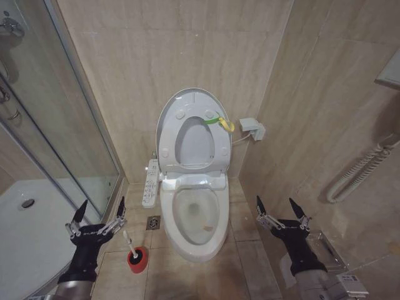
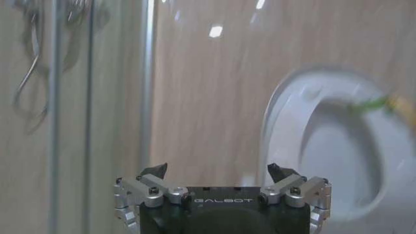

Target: Open the toilet lid, clean the toilet bowl with a toilet brush, close the toilet lid, and flush.

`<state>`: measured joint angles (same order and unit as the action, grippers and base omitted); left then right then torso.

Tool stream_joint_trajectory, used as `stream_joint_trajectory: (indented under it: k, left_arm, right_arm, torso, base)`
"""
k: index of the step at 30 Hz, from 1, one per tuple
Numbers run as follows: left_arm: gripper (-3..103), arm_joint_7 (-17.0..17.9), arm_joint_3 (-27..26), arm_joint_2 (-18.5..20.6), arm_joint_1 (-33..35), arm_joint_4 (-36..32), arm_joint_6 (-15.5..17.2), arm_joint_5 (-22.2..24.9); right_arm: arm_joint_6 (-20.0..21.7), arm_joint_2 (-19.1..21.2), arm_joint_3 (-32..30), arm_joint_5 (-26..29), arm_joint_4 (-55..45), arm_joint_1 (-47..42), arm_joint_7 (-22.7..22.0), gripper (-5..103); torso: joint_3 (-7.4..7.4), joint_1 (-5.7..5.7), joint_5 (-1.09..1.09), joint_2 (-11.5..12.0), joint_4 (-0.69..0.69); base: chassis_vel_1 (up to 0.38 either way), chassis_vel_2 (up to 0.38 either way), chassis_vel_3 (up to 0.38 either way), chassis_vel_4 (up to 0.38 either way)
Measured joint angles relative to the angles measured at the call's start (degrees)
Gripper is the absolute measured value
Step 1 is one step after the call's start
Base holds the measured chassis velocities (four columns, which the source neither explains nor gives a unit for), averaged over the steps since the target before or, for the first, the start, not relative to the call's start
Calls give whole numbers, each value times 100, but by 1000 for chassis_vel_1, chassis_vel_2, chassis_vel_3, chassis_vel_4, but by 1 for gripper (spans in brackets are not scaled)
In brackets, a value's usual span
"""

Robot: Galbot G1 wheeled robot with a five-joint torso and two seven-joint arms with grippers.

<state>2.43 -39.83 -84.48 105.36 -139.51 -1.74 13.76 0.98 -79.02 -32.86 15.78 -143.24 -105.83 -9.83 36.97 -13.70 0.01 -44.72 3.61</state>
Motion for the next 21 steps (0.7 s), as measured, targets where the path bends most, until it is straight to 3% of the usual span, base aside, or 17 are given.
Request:
stream_joint_trajectory:
  k: [2, 6, 14, 18, 19, 21]
  left_arm:
    - [100, -140, -127, -440, 116, 41, 511, -215]
    - [100, -333, -271, -741, 199, 133, 798, -380]
    - [100, -711, -537, -636, 213, 466, 338, -430]
    - [100, -806, -600, -508, 156, 1121, -165, -398]
    - [100, -806, -600, -508, 156, 1121, -165, -398]
    - [100, -817, -544, -498, 57, 1621, -581, -350]
  right_arm:
    - [0, 0, 0, 0, 0, 0, 0, 100]
    - [0, 0, 0, 0, 0, 0, 0, 100]
    - [0, 0, 0, 0, 0, 0, 0, 100]
    - [0, 0, 0, 0, 0, 0, 0, 100]
    - [0, 0, 0, 0, 0, 0, 0, 100]
    - [0, 0, 0, 0, 0, 0, 0, 100]
  torso:
    - [0, 0, 0, 0, -1]
    - [0, 0, 1, 0, -1]
    - [0, 0, 0, 0, -1]
    - [0, 0, 0, 0, 0]
    - [0, 0, 0, 0, 0]
    - [0, 0, -1, 0, 0]
  base:
    - [0, 0, 0, 0]
    - [0, 0, 0, 0]
    - [0, 0, 0, 0]
    - [0, 0, 0, 0]
    - [0, 0, 0, 0]
    - [0, 0, 0, 0]
